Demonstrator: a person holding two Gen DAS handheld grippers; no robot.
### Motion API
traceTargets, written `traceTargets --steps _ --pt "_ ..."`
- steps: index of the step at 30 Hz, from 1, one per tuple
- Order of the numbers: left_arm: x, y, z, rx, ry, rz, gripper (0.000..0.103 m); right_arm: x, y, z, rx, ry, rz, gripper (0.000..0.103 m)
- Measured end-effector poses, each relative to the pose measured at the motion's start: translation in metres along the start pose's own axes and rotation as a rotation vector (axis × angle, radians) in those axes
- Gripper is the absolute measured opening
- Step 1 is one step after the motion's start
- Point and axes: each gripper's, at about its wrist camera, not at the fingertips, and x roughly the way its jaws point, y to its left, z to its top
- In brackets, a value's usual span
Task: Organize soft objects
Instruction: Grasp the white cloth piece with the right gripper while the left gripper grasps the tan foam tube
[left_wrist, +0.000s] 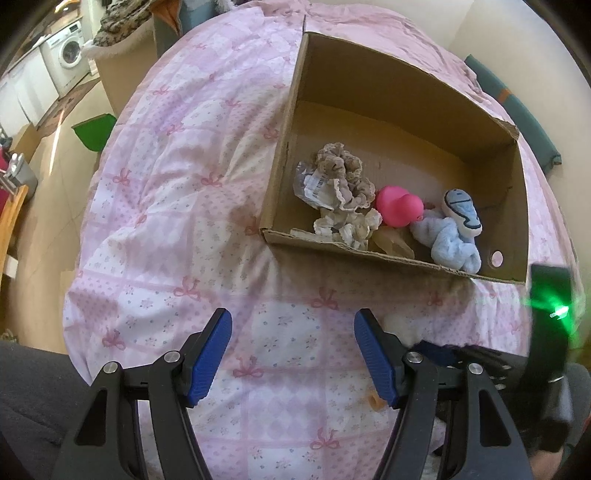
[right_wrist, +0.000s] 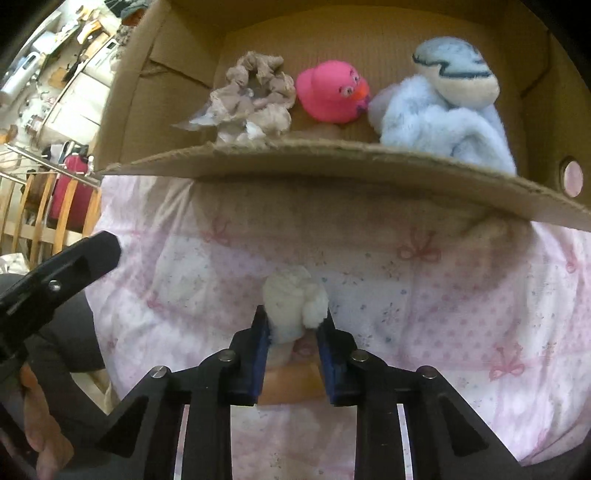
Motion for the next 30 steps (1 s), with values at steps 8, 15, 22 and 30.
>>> traceTargets --steps 8,15,22,30 --pt "0.013 -0.022 -0.014 0.1 0.053 -0.023 0.066 -0.063 -0.035 -0.016 0.177 -0.178 0.047 0.024" --pt "0.045 -0.085 -0.038 0.384 0.182 -0.104 0.066 -0.082 -0.067 -0.034 0.295 -0.211 0.066 0.024" --pt "0.067 -0.106 -0.058 0.504 0.259 -0.129 0.049 -0.087 -0.077 -0.038 0.318 -0.233 0.058 0.024" --pt "0.065 -0.104 -0.061 0.518 0.23 -0.133 0.007 -0.083 -0.074 -0.037 0.295 -0.213 0.055 0.024"
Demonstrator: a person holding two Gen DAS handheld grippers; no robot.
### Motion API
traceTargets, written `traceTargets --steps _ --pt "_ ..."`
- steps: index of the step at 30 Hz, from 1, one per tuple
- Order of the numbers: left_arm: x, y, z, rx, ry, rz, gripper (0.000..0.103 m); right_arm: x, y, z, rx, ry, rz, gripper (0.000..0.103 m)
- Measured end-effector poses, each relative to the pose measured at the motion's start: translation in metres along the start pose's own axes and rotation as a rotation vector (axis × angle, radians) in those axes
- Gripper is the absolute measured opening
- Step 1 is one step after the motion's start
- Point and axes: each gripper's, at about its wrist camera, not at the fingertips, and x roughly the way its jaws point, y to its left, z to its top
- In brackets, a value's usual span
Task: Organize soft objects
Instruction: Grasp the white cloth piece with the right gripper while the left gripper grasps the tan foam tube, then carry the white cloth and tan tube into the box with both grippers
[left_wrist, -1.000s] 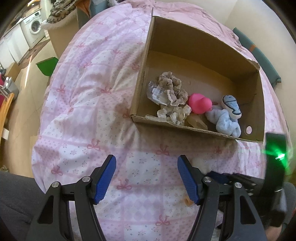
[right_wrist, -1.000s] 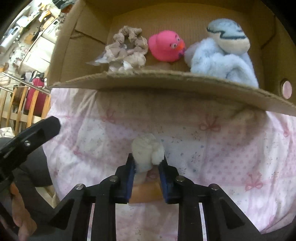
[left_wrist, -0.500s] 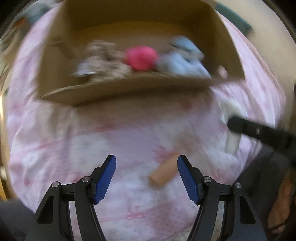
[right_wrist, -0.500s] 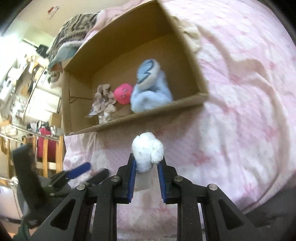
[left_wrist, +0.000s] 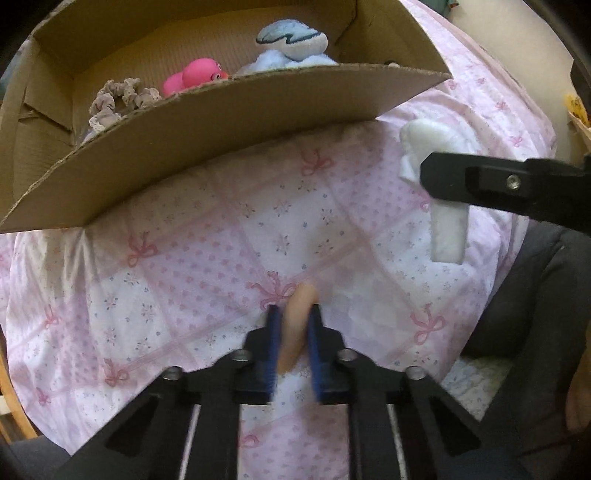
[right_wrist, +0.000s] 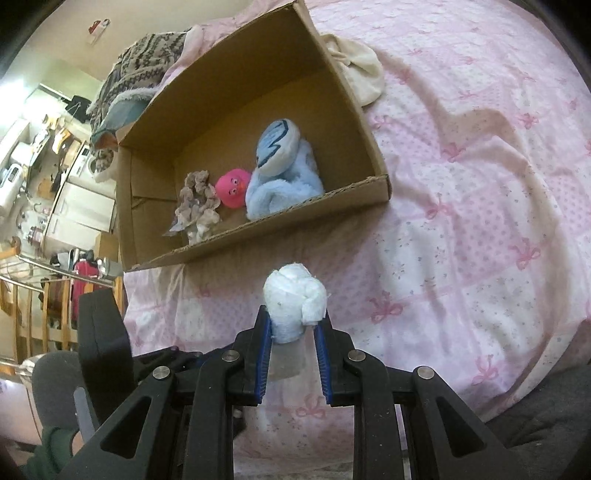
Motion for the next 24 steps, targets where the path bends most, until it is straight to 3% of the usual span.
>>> traceTargets --steps 5,18,24 --pt "-0.018 0.022 -0.004 -0.053 -0.022 -0.016 0.006 0.003 0.002 0.001 -0.004 0.008 0.0 0.024" --pt "-0.064 0.089 -0.022 -0.339 -0.149 0.044 0.006 0.015 0.018 -0.01 -0.083 0.054 -0.011 0.024" --pt "-0.08 0.105 -0.03 -0.401 -0.179 0.072 0.006 0.015 0.022 -0.014 -0.096 0.067 0.002 0.024"
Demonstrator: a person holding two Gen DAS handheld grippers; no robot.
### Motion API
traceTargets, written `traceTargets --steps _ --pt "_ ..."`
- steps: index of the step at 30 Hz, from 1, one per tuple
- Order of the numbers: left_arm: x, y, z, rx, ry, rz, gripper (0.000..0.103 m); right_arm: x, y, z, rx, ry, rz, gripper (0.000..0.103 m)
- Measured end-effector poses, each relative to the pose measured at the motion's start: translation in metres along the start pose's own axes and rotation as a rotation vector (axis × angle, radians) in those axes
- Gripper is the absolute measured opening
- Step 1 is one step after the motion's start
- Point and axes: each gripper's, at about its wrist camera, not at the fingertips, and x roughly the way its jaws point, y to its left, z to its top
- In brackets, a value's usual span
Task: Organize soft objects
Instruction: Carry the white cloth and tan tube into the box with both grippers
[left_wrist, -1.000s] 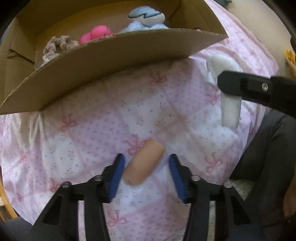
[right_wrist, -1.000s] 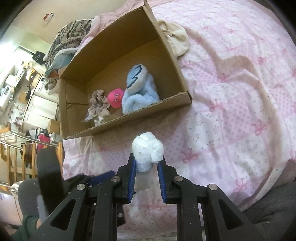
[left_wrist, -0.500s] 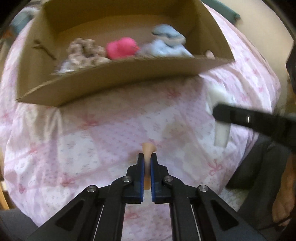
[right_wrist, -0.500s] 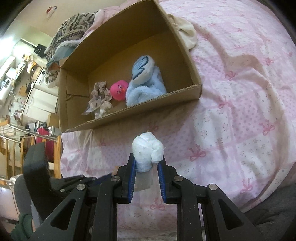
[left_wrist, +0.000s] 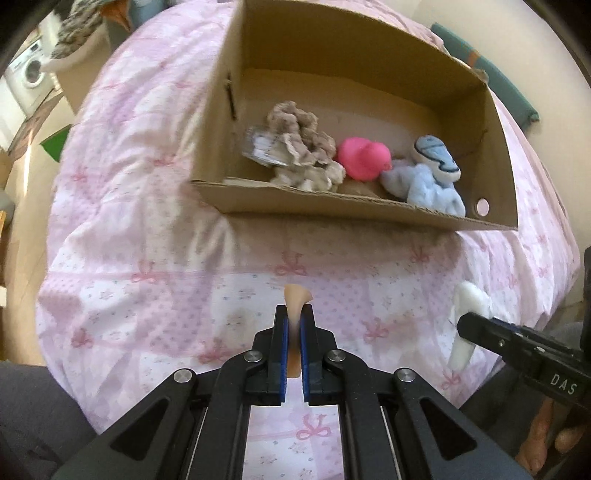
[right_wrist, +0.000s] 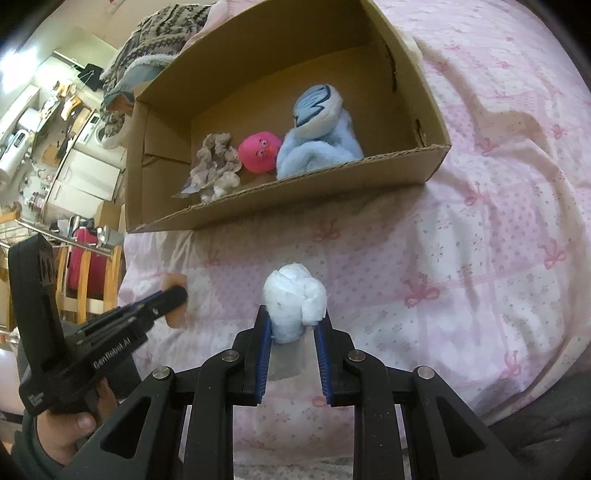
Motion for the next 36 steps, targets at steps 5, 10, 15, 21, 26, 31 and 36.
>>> traceTargets --steps 5,10,15,21,26,31,36 --pt "-0.017 -0.007 0.003 -0.029 -0.054 0.007 0.006 -0.006 0.004 -0.001 -0.005 -0.01 0.031 0.024" --pt "-0.052 -0.009 0.021 -0.046 -0.146 -0.001 0.006 -0.026 0.017 0.002 -0.043 -0.05 0.067 0.024" --pt "-0.071 -0.021 0.046 -0.002 -0.206 -0.022 0.006 -0.052 0.032 0.021 -0.098 -0.128 0.077 0.024" --pt "-0.072 -0.032 0.083 0.035 -0.239 -0.018 0.006 -0.071 0.029 0.053 -0.118 -0.206 0.041 0.024" --pt "-0.057 -0.034 0.107 0.034 -0.251 -0.008 0.006 -0.076 0.011 0.079 -0.103 -0.246 0.002 0.024" --pt "-0.033 -0.032 0.117 0.047 -0.266 0.039 0.006 -0.068 -0.008 0.092 -0.085 -0.269 -0.063 0.024" --pt "-0.006 -0.026 0.116 0.048 -0.234 0.044 0.006 -0.046 -0.024 0.096 -0.051 -0.234 -0.137 0.024"
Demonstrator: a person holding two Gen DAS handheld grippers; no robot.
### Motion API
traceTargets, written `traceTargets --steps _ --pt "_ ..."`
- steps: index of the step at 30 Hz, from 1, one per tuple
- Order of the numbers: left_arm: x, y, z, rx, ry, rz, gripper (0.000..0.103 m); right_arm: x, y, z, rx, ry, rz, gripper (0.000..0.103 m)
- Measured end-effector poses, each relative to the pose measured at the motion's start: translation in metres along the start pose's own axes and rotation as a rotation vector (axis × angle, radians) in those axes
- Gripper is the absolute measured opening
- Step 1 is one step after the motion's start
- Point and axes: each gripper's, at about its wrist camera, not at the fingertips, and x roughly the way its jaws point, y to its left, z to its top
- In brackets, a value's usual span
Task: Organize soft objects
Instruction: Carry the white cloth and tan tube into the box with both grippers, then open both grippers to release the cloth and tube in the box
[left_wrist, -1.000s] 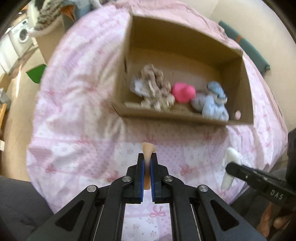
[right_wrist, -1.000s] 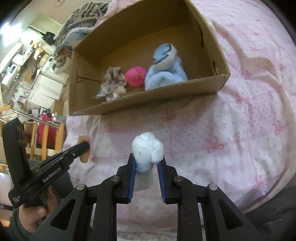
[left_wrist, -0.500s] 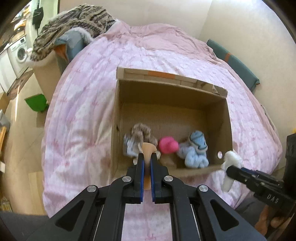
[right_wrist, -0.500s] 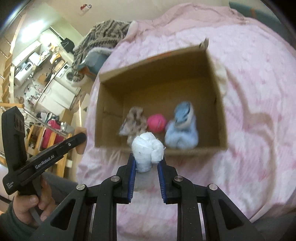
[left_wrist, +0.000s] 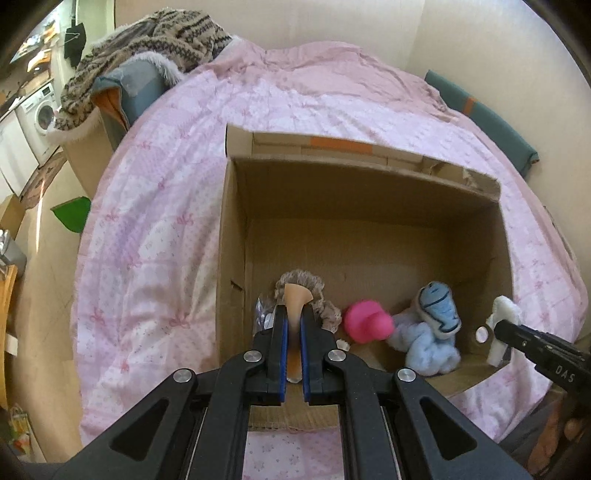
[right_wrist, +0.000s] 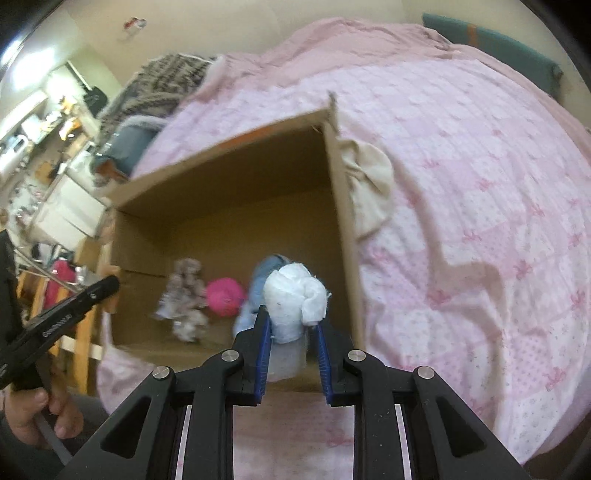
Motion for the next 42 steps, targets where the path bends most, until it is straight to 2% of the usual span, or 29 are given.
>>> traceTargets --steps 4,14,25,28,30,31,34,37,39,42 --pt "0.011 0.0 -0.008 0.005 0.022 0.0 0.006 0.006 0.0 -0.004 -0.015 0.005 -0.045 0.024" --pt "0.011 0.001 -0.012 0.001 0.041 -0.019 0.006 0.008 0.003 -0.005 -0.022 0.001 -0.063 0.025" --pt "0.002 -0.002 -0.014 0.019 0.018 -0.017 0.024 0.005 -0.002 -0.005 0.016 0.005 -0.014 0.028" --pt "-0.005 -0.003 -0.015 0.025 0.001 -0.017 0.042 0.0 -0.001 -0.005 0.016 -0.015 0.005 0.036" --pt "-0.011 -0.004 -0.015 0.028 -0.013 -0.017 0.067 -0.004 0.0 -0.005 0.023 -0.031 0.042 0.061" --pt "-0.015 -0.005 -0.015 0.031 -0.021 -0.014 0.07 -0.007 0.001 -0.004 0.025 -0.041 0.052 0.064" --pt "-0.028 -0.009 -0.014 0.061 -0.05 -0.009 0.071 -0.015 0.006 -0.004 0.006 -0.074 0.052 0.074" --pt "-0.044 -0.008 -0.015 0.07 -0.103 0.04 0.071 -0.025 0.011 -0.005 -0.003 -0.104 0.094 0.074" --pt "-0.053 -0.006 -0.016 0.056 -0.13 0.062 0.071 -0.031 0.015 -0.008 -0.01 -0.12 0.088 0.076" --pt "-0.068 -0.003 -0.019 0.034 -0.16 0.069 0.071 -0.044 0.019 -0.013 -0.029 -0.162 0.074 0.09"
